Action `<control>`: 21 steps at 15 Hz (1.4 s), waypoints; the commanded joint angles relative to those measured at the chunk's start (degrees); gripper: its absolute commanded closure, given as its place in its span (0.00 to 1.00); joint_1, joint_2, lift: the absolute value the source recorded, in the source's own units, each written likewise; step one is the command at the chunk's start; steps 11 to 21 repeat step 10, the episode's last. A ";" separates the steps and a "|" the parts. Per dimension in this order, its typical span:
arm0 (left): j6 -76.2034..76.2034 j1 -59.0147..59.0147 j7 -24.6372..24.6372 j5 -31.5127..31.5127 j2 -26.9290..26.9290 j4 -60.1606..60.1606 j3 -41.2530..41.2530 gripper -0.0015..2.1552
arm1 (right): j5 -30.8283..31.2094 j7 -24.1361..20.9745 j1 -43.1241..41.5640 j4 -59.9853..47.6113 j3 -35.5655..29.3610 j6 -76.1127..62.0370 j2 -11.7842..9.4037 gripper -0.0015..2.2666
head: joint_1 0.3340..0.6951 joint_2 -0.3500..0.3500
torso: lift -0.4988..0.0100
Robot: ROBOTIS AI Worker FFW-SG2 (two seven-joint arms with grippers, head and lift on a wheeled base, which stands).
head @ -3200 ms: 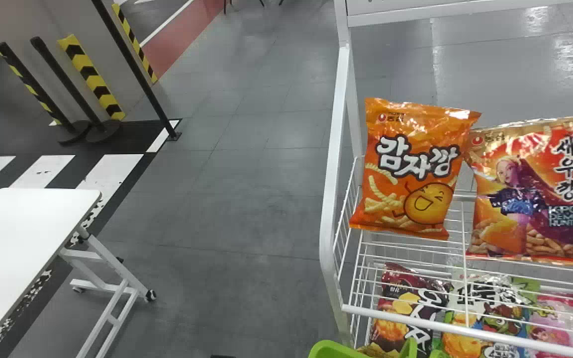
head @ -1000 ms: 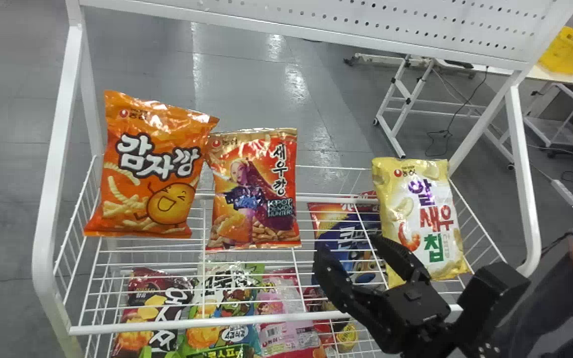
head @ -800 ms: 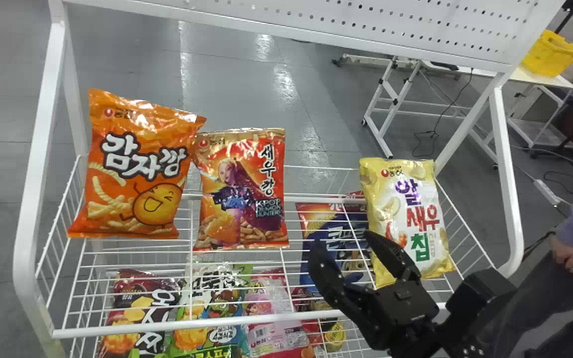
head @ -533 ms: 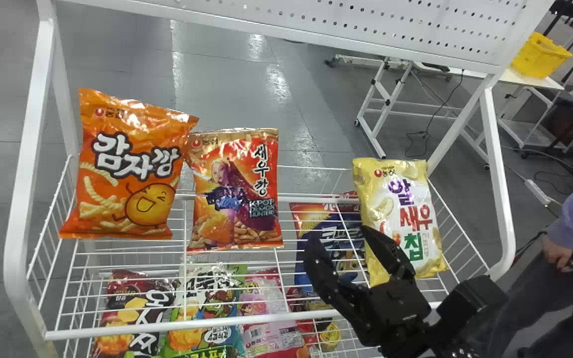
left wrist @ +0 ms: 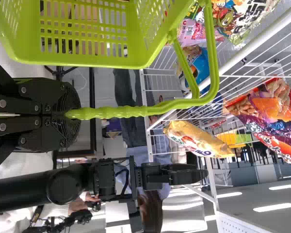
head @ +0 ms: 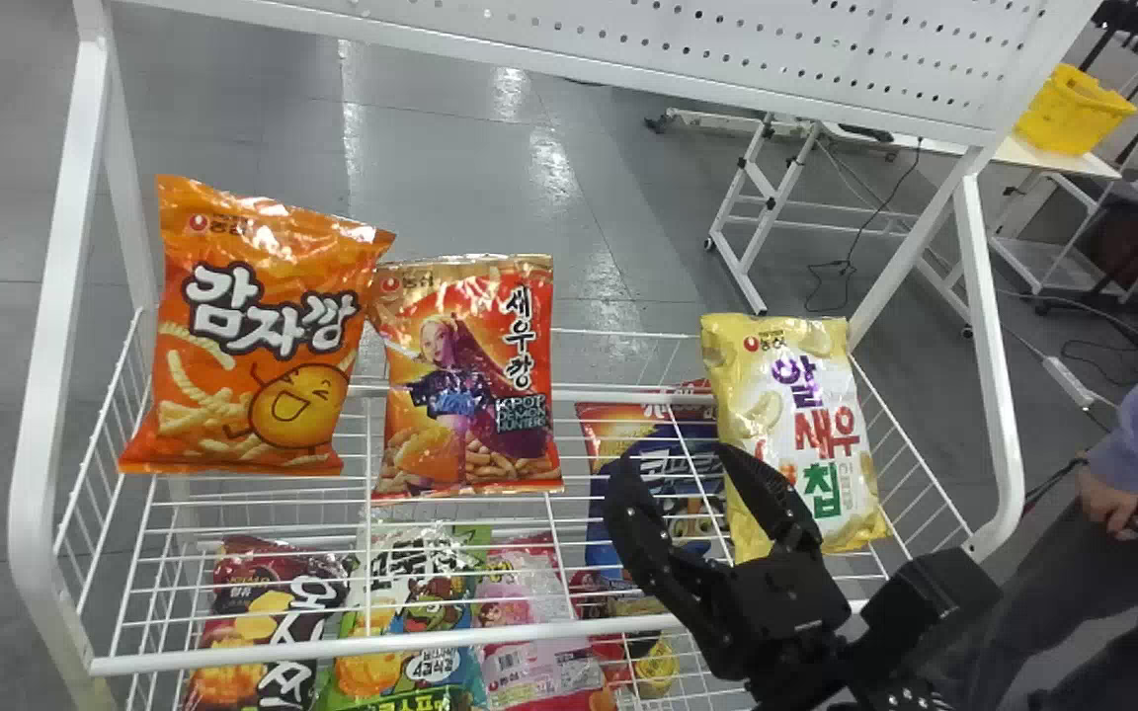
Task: Hold basket handle with left hand then pick spicy shrimp crackers with right hand and place into basket
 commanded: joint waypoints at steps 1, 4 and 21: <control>0.07 0.03 -0.02 0.11 -0.32 0.05 0.19 0.88 | 0.00 -0.13 -0.05 0.52 -0.18 -0.13 0.11 0.03 | 1.00 0.00 | 0.91; 0.07 0.03 -0.02 0.11 -0.32 0.05 0.28 0.88 | 0.00 -0.22 -0.05 1.22 -0.35 -1.36 0.37 0.03 | 1.00 0.00 | 0.91; 0.07 0.03 -0.02 0.37 -0.32 0.05 0.80 0.88 | -0.09 -0.40 -0.31 1.40 -0.53 -2.07 0.55 0.03 | 1.00 0.00 | 0.91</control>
